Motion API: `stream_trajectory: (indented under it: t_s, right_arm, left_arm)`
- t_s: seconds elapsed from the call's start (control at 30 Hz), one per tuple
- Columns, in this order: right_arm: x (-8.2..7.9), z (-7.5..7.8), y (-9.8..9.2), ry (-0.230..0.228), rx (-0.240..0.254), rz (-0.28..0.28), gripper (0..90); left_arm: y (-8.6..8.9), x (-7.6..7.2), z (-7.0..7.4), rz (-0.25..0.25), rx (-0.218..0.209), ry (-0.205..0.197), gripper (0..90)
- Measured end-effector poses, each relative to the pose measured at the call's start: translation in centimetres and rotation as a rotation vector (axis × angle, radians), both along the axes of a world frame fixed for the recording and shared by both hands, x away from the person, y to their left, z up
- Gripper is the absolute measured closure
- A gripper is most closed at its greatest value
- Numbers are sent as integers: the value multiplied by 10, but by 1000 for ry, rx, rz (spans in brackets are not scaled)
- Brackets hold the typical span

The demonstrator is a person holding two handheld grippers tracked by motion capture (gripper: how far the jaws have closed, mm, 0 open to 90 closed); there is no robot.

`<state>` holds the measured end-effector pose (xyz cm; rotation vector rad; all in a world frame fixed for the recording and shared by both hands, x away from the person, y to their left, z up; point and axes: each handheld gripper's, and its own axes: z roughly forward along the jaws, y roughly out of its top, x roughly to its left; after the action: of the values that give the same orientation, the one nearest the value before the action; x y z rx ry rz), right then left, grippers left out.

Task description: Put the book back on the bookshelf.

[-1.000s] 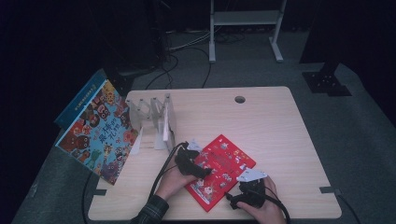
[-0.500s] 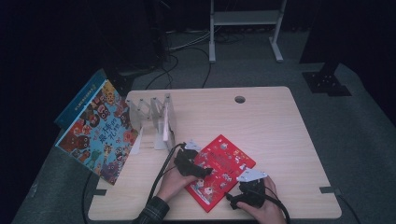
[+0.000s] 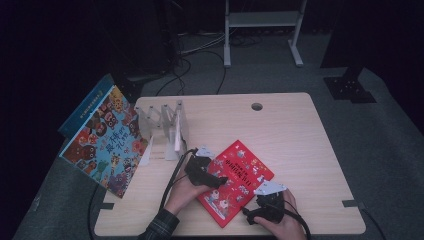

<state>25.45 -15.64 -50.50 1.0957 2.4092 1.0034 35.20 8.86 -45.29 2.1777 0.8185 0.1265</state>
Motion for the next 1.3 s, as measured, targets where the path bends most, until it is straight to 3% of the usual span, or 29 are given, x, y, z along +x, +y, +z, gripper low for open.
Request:
stream_trajectory:
  t_s: [0.1,0.13,0.17,0.23,0.37,0.43,0.47,0.57,0.63,0.73,0.8,0.97,1.07,1.17,1.3]
  right_arm:
    - [0,0,0,-5,0,-4,0]
    - [0,0,1,-9,-3,-10,0]
    - [1,0,1,-9,-3,-13,0]
    - [1,0,1,-10,-2,-20,0]
    - [1,0,1,-8,0,-26,0]
    - [1,0,1,-6,0,-24,0]
    - [1,0,1,-3,0,-22,0]
    - [1,0,0,-7,-2,-19,0]
    - [1,0,0,-8,-3,-17,0]
    - [1,0,-1,-3,1,-13,0]
    - [1,0,-1,-1,4,-12,0]
    - [1,0,-1,-1,4,-11,0]
    - [1,0,-2,-3,3,-7,0]
    - [1,0,-2,-3,2,-5,0]
    - [0,0,-3,-2,2,-3,0]
  left_arm:
    - [0,-2,8,-6,-7,-15,0]
    - [-2,-5,20,-20,-20,-42,0]
    - [-2,-5,20,-20,-20,-42,0]
    - [-5,-9,33,-36,-33,-64,0]
    - [-9,-15,45,-71,-21,-83,0]
    - [-8,-16,48,-76,-22,-86,16]
    - [-8,-18,55,-94,-46,-76,21]
    - [-11,-22,62,-123,-17,-84,21]
    - [-11,-22,68,-144,-25,-71,22]
    - [-11,-24,74,-163,-23,-63,52]
    - [-8,-24,76,-175,-50,-59,63]
    - [-8,-27,77,-179,-51,-77,86]
    - [-5,-28,80,-196,-91,-73,122]
    - [-5,-29,81,-204,-84,-78,128]
    - [-3,-30,84,-221,-129,-72,172]
